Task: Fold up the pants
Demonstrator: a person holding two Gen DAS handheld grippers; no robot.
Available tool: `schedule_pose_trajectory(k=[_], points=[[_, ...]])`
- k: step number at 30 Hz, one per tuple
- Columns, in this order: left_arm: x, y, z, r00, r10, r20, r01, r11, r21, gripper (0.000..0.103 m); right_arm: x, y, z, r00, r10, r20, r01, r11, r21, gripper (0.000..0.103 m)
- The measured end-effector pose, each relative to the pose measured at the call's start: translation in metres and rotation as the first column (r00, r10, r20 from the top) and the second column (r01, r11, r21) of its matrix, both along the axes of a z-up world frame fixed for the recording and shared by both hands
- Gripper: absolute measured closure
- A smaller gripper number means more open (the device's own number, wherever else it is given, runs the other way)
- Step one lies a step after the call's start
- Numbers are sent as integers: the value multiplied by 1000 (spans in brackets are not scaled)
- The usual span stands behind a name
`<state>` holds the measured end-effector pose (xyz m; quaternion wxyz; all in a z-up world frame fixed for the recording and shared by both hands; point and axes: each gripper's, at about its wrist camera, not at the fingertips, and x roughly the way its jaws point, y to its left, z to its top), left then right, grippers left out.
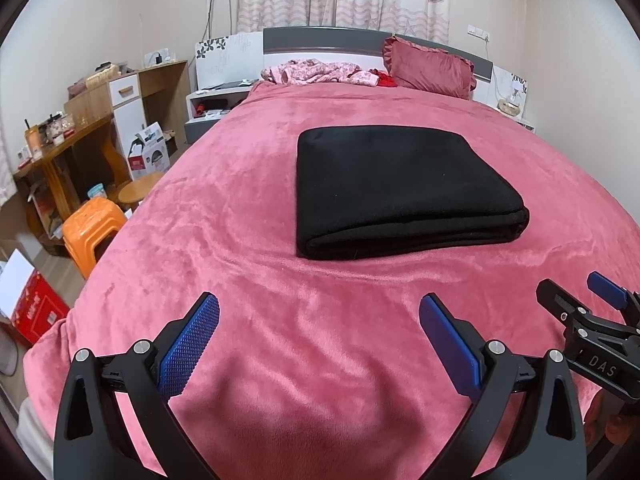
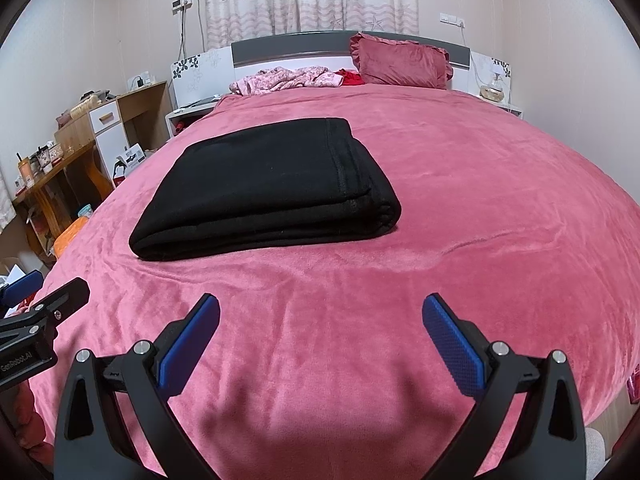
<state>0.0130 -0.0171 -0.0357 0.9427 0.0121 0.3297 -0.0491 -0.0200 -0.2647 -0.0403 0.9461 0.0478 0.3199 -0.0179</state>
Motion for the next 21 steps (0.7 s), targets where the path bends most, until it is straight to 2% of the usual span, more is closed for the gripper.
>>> schedule_pose_trajectory(k=[21], points=[[7, -2, -7, 999, 2, -49, -1, 1000, 11, 4, 6, -8, -7, 1000, 13, -24, -13, 1000, 8, 2]])
